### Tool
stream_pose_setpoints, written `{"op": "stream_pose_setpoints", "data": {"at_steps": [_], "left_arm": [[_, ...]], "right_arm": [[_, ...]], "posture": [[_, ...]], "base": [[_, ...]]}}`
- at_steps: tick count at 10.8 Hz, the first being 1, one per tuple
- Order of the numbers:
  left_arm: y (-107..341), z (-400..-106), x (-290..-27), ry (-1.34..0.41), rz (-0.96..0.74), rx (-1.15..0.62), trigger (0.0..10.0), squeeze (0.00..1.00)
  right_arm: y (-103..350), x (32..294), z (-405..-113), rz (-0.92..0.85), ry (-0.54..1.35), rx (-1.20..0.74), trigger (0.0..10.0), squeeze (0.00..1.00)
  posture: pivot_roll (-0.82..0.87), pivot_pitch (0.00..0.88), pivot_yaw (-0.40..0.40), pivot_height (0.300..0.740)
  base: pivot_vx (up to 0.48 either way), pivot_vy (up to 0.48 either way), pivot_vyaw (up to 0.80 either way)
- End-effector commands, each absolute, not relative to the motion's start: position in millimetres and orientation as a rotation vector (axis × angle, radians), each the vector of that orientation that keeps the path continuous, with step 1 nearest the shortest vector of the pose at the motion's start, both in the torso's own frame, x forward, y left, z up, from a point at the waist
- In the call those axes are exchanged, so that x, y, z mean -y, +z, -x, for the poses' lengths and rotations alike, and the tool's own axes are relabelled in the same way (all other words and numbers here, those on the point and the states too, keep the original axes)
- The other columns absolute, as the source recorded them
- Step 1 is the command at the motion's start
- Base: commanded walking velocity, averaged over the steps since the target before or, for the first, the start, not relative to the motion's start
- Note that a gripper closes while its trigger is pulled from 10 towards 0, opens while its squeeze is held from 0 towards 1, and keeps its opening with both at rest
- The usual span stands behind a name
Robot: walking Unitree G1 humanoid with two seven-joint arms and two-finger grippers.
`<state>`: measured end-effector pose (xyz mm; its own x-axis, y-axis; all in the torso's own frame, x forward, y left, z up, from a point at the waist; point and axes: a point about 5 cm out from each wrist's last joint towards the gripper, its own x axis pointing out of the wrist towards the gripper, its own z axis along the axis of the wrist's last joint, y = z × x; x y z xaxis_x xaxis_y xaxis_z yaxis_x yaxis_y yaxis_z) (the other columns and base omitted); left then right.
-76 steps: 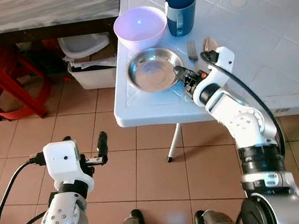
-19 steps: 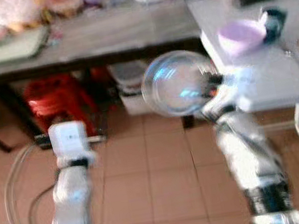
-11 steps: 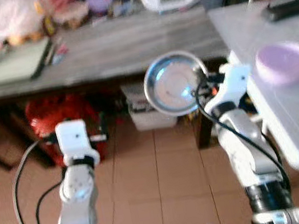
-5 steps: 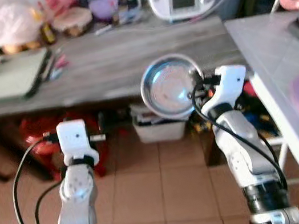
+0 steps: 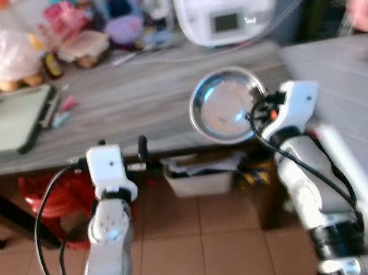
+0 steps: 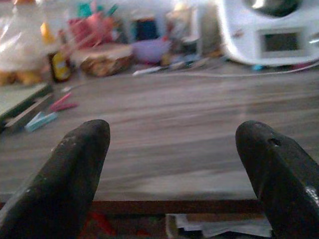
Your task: Setting the table
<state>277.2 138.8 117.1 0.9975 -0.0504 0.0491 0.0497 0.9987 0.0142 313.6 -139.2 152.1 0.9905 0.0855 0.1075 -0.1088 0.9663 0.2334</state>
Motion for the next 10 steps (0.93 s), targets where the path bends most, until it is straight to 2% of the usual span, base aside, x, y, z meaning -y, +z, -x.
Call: {"op": "stream_pose_setpoints", "data": {"at_steps": [1, 3, 5, 8, 10], "left_arm": [[115.8, -278.4, -141.5, -0.045, -0.017, 0.035, 10.0, 0.0], [117.5, -278.7, -141.4, -0.038, -0.037, 0.048, 10.0, 0.0], [124.1, -278.6, -140.4, -0.045, -0.049, 0.078, 10.0, 0.0], [121.7, -272.7, -149.0, -0.015, -0.079, 0.064, 10.0, 0.0], [126.4, -259.7, -157.4, -0.004, -0.106, 0.07, 10.0, 0.0]], "right_arm": [[155.9, 134.1, -315.4, -0.235, 0.12, 0.109, 10.0, 0.0], [155.8, 132.9, -317.0, -0.241, 0.125, 0.109, 10.0, 0.0], [152.3, 132.4, -318.4, -0.246, 0.129, 0.089, 10.0, 0.0], [134.1, 137.2, -330.0, -0.378, 0.065, -0.034, 10.0, 0.0], [136.2, 143.0, -347.1, -0.428, -0.011, -0.084, 10.0, 0.0]], "posture": [[-0.01, 0.04, 0.066, 0.74], [-0.01, 0.038, 0.066, 0.74], [0.0, 0.045, 0.065, 0.74], [0.01, 0.072, 0.07, 0.74], [0.03, 0.144, 0.077, 0.74]], "base": [[0.311, 0.368, 0.0], [0.277, 0.39, 0.0], [0.0, 0.0, 0.0], [0.0, 0.0, 0.0], [0.0, 0.0, 0.0]]}}
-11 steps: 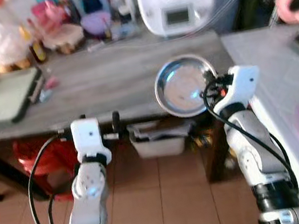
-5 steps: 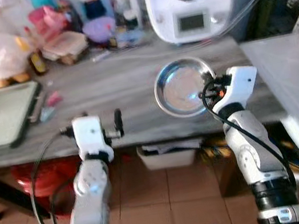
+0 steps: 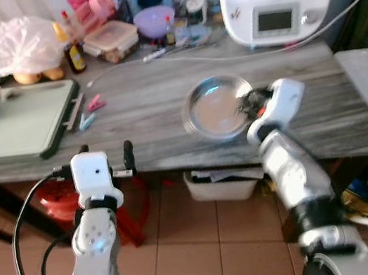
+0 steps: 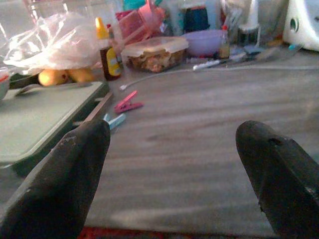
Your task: Setting the table
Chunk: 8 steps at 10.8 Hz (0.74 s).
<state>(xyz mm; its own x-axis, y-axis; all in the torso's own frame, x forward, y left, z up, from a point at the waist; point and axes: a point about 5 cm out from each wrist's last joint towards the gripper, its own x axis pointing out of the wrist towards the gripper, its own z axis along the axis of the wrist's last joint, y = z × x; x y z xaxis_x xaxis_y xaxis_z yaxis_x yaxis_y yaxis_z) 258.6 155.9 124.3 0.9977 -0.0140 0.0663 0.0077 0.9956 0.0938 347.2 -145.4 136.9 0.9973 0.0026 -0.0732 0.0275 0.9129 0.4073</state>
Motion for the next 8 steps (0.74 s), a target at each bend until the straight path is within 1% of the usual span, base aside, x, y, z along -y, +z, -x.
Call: {"op": "stream_pose_setpoints", "data": {"at_steps": [1, 3, 5, 6, 7, 8], "left_arm": [[126.0, -256.0, -158.3, -0.007, -0.114, 0.063, 10.0, 0.0], [125.8, -247.9, -156.5, -0.006, -0.101, 0.039, 10.0, 0.0], [127.9, -250.1, -157.1, 0.003, -0.094, 0.039, 10.0, 0.0], [129.1, -251.0, -157.5, 0.008, -0.094, 0.039, 10.0, 0.0], [129.0, -250.1, -157.8, 0.013, -0.091, 0.033, 10.0, 0.0], [128.1, -249.9, -160.0, 0.027, -0.085, 0.022, 10.0, 0.0]], "right_arm": [[134.3, 143.1, -350.5, -0.448, -0.028, -0.109, 10.0, 0.0], [125.2, 131.3, -362.1, -0.483, -0.044, -0.222, 10.0, 0.0], [135.4, 113.6, -374.4, -0.524, -0.004, -0.233, 10.0, 0.0], [136.1, 109.0, -378.2, -0.5, 0.004, -0.257, 10.0, 0.0], [135.1, 101.3, -380.4, -0.532, 0.018, -0.295, 10.0, 1.0], [133.6, 96.6, -379.7, -0.545, 0.025, -0.319, 10.0, 1.0]], "posture": [[0.04, 0.154, 0.079, 0.74], [0.06, 0.173, 0.076, 0.74], [0.06, 0.174, 0.075, 0.74], [0.07, 0.178, 0.074, 0.74], [0.07, 0.181, 0.071, 0.74], [0.07, 0.182, 0.07, 0.74]], "base": [[0.0, 0.0, 0.0], [0.0, 0.0, 0.0], [0.0, 0.0, 0.0], [0.0, 0.0, 0.0], [0.0, 0.0, 0.0], [0.0, 0.0, 0.0]]}}
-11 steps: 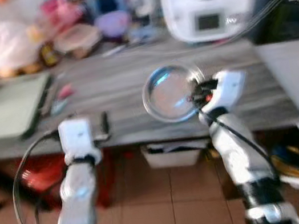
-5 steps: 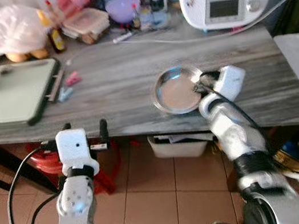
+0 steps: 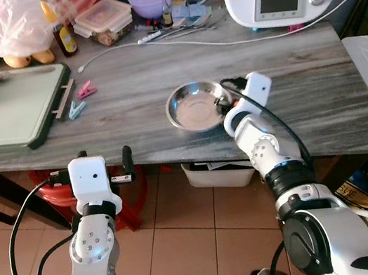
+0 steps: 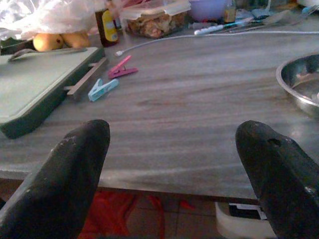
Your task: Setting the table
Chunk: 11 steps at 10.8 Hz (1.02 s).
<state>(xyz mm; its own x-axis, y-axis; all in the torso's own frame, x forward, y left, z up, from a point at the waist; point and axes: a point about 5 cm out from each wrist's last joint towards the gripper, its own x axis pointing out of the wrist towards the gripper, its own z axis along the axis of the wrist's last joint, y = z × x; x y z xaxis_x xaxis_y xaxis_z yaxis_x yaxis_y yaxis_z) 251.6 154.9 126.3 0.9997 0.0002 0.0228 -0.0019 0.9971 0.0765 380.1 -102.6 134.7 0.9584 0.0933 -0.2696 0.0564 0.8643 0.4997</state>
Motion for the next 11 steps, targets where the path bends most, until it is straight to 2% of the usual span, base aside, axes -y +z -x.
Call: {"op": "stream_pose_setpoints", "data": {"at_steps": [1, 4, 7, 9, 11], "left_arm": [[128.2, -249.8, -160.0, 0.029, -0.086, 0.023, 10.0, 0.0], [126.8, -250.6, -157.9, 0.032, -0.076, 0.017, 10.0, 0.0], [125.3, -252.1, -156.1, 0.052, -0.064, 0.013, 10.0, 0.0], [122.1, -250.8, -156.5, 0.077, -0.033, 0.007, 10.0, 0.0], [121.3, -251.3, -156.5, 0.079, -0.024, 0.008, 10.0, 0.0]], "right_arm": [[133.2, 97.2, -378.8, -0.548, 0.024, -0.313, 10.0, 1.0], [139.2, 104.8, -377.5, -0.556, 0.032, -0.266, 10.0, 1.0], [157.5, 111.2, -369.7, -0.478, 0.064, -0.147, 10.0, 1.0], [175.4, 124.4, -347.2, -0.333, 0.09, 0.073, 10.0, 1.0], [171.5, 132.1, -322.7, -0.235, 0.126, 0.13, 10.0, 1.0]], "posture": [[0.07, 0.182, 0.066, 0.74], [0.06, 0.173, 0.061, 0.74], [0.05, 0.159, 0.05, 0.74], [0.03, 0.123, 0.039, 0.74], [0.02, 0.114, 0.045, 0.74]], "base": [[0.0, 0.0, 0.0], [0.0, 0.0, 0.0], [0.0, 0.0, 0.0], [0.0, 0.0, 0.0], [0.0, 0.0, 0.0]]}}
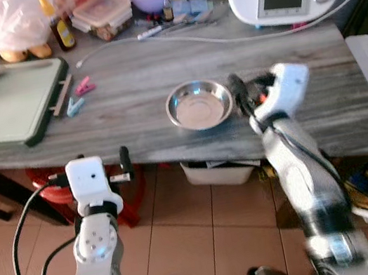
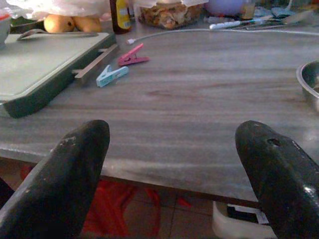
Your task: Setting the table
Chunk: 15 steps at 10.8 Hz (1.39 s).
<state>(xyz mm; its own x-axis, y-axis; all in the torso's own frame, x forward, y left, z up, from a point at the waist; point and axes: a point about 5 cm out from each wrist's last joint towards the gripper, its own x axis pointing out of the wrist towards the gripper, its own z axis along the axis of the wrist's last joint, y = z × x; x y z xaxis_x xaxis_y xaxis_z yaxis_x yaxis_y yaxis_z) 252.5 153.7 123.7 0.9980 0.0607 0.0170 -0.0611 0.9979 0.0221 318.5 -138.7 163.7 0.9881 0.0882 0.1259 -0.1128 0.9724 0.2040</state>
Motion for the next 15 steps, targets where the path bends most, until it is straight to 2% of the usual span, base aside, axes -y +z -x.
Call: {"op": "stream_pose_setpoints", "data": {"at_steps": [1, 4, 5, 6, 13, 15], "left_arm": [[120.6, -250.6, -158.6, 0.082, -0.024, 0.008, 10.0, 0.0], [129.1, -259.3, -161.7, 0.125, -0.008, 0.042, 10.0, 0.0], [127.6, -259.2, -159.9, 0.118, -0.008, 0.039, 10.0, 0.0], [125.1, -258.3, -159.0, 0.115, -0.006, 0.032, 10.0, 0.0], [123.2, -259.3, -160.8, 0.099, -0.019, 0.028, 10.0, 0.0], [125.2, -257.0, -155.7, 0.051, -0.005, 0.048, 10.0, 0.0]], "right_arm": [[169.3, 138.9, -310.2, -0.148, 0.125, 0.172, 10.0, 1.0], [161.1, 147.3, -291.4, 0.059, 0.145, 0.196, 10.0, 1.0], [159.2, 144.1, -289.0, 0.077, 0.168, 0.195, 10.0, 0.18], [157.5, 142.4, -288.7, 0.084, 0.166, 0.189, 10.0, 0.0], [143.1, 153.6, -299.2, 0.028, 0.014, 0.06, 10.0, 0.0], [144.7, 157.0, -295.8, 0.051, 0.006, 0.083, 10.0, 0.0]], "posture": [[0.02, 0.108, 0.04, 0.74], [0.02, 0.093, 0.03, 0.74], [0.01, 0.085, 0.032, 0.74], [0.01, 0.068, 0.037, 0.74], [0.01, 0.065, 0.042, 0.74], [0.01, 0.079, 0.039, 0.74]], "base": [[0.0, 0.0, 0.0], [-0.281, 0.0, 0.0], [-0.281, 0.0, 0.0], [-0.311, 0.0, 0.0], [-0.286, 0.0, 0.0], [-0.122, 0.0, 0.0]]}}
